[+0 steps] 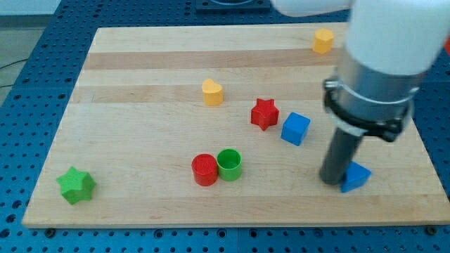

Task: Move the blue cube to the top left of the blue triangle

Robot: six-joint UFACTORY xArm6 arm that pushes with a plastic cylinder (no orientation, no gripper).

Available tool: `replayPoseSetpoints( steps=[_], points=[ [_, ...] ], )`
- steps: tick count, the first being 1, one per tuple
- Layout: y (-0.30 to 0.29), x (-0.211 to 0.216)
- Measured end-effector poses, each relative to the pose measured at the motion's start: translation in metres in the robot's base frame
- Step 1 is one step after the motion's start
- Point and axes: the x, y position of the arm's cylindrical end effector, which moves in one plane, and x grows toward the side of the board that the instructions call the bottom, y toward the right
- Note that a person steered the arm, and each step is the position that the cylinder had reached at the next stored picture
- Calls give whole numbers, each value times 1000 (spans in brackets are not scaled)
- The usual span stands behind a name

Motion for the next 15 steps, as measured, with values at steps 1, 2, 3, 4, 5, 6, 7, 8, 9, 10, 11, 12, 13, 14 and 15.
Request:
replayPoseSetpoints(
  steps=[1, 2, 3, 4, 5, 6, 7, 8, 9, 10, 11, 12, 13, 14, 15],
  points=[
    [-13, 0],
    [-59, -5],
    [-79, -28],
    [-79, -64],
    [-79, -80],
    [-87, -80],
    [-93, -82],
    [-105, -88],
    [-137, -99],
    [-124, -54],
    [-49, -53],
    [31, -54],
    [45, -101],
    [15, -126],
    [-7, -115]
  ],
)
